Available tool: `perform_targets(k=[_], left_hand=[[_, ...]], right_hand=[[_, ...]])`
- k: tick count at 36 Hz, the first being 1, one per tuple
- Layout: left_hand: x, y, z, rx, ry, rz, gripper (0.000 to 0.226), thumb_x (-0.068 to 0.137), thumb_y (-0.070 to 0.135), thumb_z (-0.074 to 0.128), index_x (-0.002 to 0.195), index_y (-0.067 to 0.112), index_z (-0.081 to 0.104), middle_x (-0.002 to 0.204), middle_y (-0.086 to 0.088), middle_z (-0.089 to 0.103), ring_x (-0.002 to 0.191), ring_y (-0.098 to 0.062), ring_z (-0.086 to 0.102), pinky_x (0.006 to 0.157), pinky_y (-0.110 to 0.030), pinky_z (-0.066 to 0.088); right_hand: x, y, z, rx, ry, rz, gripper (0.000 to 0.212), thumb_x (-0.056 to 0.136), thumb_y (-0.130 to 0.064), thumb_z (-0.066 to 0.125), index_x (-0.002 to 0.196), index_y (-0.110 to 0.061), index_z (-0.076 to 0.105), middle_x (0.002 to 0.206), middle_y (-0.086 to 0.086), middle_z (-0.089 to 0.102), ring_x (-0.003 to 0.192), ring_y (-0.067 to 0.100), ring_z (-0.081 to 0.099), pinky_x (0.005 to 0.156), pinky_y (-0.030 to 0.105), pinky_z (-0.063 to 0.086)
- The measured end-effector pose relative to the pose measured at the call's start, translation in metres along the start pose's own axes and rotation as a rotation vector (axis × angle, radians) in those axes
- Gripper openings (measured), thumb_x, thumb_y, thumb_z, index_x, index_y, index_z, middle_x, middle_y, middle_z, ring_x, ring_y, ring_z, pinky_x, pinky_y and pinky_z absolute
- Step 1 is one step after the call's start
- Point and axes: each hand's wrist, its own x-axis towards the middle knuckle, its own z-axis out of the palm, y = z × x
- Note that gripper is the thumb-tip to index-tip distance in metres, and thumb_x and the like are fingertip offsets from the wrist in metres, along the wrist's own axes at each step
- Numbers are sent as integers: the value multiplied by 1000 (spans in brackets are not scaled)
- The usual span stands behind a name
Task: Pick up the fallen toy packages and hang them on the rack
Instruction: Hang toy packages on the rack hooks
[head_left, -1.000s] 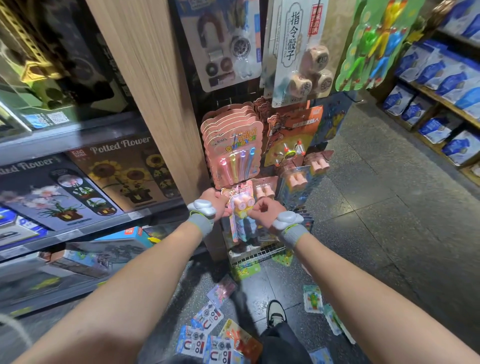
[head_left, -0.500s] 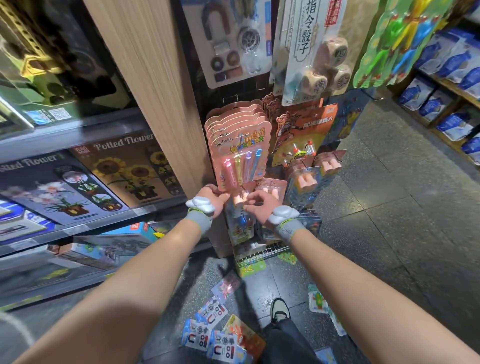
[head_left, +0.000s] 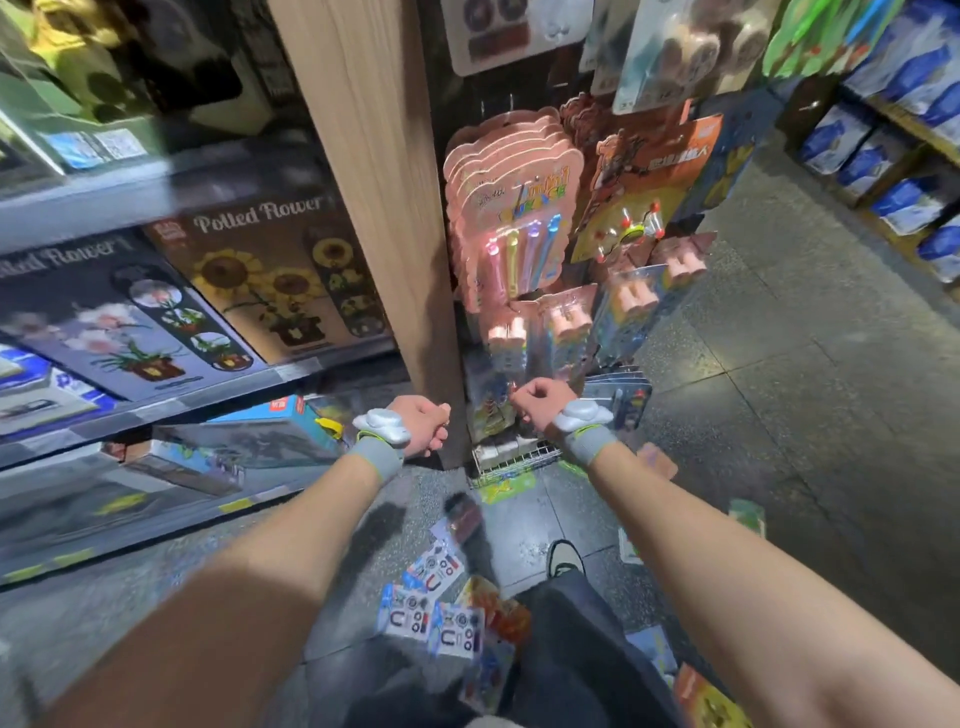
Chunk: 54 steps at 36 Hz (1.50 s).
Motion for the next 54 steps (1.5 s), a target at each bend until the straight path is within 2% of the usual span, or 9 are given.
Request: perform_targets(k=[4,7,11,17,24,31,37,45,54], left_hand=[[-15,-28,-10,301,-47,81,45,98,34,53,58,15,52,57,-5,57,46,-16,52,50,-19,41],[-35,-77,-18,417,-168,87,44,88,44,58,55,16,53,63,-12,62,56,-22,53,60,-34,48],[-56,-119,-21,594,-286,82,29,91,33,56,68,15,57,72,-9,59,67,-22,53,63,-40,48],[-102,-161,-8,796,-359,67,23,97,31,51,84,15,62,82,-8,62,81,-27,63,83,-37,52],[-132,-210,29,1006,-486,86,38,100,30,47,99,-1,69,101,-17,71,91,-33,68,73,-33,50],[-143,-267,55,1021,-597,79,35,101,29,49,74,7,58,70,-13,64,49,-16,56,47,-20,41],[-135,-337,86,1053,-549,40,29,100,26,50,71,19,51,68,0,56,72,-20,57,77,-35,50],[-92,-425,99,1155,-616,2,34,92,13,51,59,15,43,73,-7,50,70,-19,44,57,-28,31],[-1,-519,119,1248,-587,37,34,100,40,46,98,12,67,95,-2,68,82,-20,61,59,-25,38]], right_hand=[[-34,18,27,-24,45,91,41,71,-54,55,70,-13,58,66,4,67,63,26,65,69,42,57],[-85,31,62,35,100,150,36,84,-42,57,59,-17,57,55,-1,55,55,20,51,62,39,52],[-127,63,94,104,104,259,31,88,-37,58,62,-21,59,64,5,60,64,23,56,69,43,53],[-188,146,151,169,103,438,35,59,-47,52,64,-14,64,64,14,65,58,29,60,60,46,54],[-275,195,191,133,117,590,34,69,-44,46,65,-13,59,66,10,66,62,28,62,64,39,52],[-307,280,242,206,123,692,35,74,-49,53,70,-15,60,82,8,69,75,29,64,82,46,57],[-315,347,285,179,86,721,52,57,-58,46,74,-12,63,85,14,69,82,36,68,81,48,56],[-301,372,329,64,-1,738,42,89,-46,46,108,-14,66,108,13,65,93,27,61,83,37,46],[-212,423,412,227,-44,752,34,83,-36,51,98,-10,65,100,17,68,91,34,65,76,41,52]])
